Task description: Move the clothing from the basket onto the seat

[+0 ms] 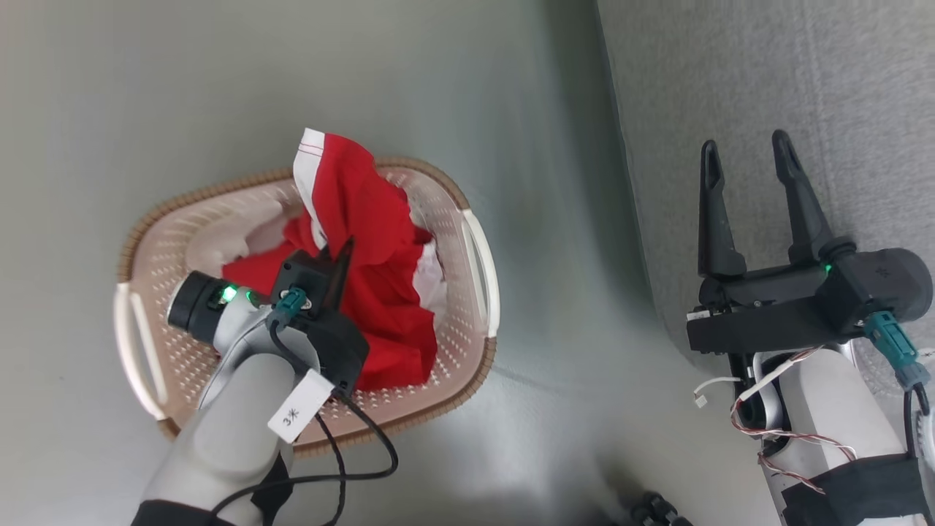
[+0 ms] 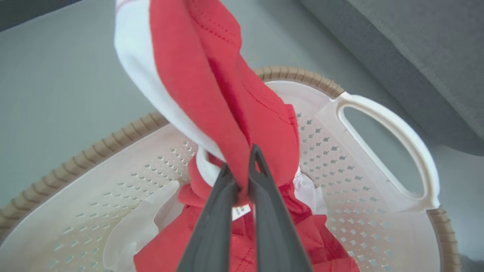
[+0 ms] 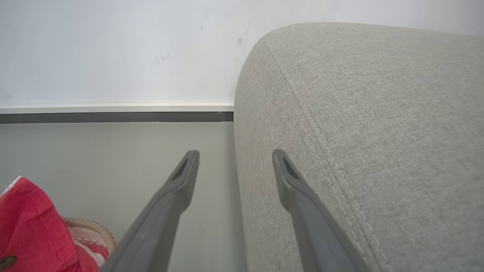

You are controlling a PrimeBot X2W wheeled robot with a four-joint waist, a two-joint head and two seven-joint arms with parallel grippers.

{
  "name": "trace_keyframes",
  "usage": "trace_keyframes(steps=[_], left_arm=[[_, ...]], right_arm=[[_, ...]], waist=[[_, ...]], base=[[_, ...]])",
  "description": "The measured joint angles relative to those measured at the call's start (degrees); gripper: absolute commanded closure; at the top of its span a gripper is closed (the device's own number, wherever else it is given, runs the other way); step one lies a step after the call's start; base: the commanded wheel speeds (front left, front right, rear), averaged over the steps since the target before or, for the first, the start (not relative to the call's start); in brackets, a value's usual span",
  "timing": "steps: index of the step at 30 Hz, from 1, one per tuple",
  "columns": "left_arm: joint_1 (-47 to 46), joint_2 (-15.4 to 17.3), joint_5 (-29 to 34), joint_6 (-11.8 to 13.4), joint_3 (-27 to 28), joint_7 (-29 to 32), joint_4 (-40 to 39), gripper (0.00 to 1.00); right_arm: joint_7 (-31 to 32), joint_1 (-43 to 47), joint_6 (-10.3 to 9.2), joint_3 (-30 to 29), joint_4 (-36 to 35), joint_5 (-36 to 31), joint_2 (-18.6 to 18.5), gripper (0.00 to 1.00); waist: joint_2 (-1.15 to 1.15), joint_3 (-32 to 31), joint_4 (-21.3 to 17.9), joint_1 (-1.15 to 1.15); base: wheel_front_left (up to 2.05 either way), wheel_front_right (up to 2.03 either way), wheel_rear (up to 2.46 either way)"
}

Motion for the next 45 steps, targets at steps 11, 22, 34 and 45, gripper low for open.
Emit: trace_keyframes(steps=[11, 22, 34, 45], left_arm=[[3.5, -0.1, -2.0, -1.5, 0.6, 0.0, -8.8, 1.0], [5.9, 0.2, -3.0, -2.7, 0.8, 0.0, -15.3, 1.0], [5.9, 0.1, -4.0, -3.5, 0.5, 0.0, -18.7, 1.0], [5.9, 0.1, -6.4, -3.9, 0.2, 0.0, -18.3, 1.0]], right_arm=[[0.0, 0.0, 1.85, -0.8, 7.2, 0.1, -0.6, 0.0], [0.0, 1.4, 3.6, -0.8, 13.6, 0.1, -0.7, 0.0], [0.0, 5.9, 4.64, -0.3, 17.6, 0.1, -0.6, 0.0], [0.0, 7.8, 6.98, 3.1, 20.4, -0.6, -0.1, 0.0]], waist=[[0.0, -8.3, 3.0, 0.0], [0.0, -17.5, 6.3, -0.01], [-0.01, -27.7, 9.2, -0.01], [-0.01, -37.3, 11.1, -0.01]], base=[[0.0, 0.0, 0.0], [0.0, 0.0, 0.0], [0.0, 0.0, 0.0], [0.0, 0.0, 0.0]])
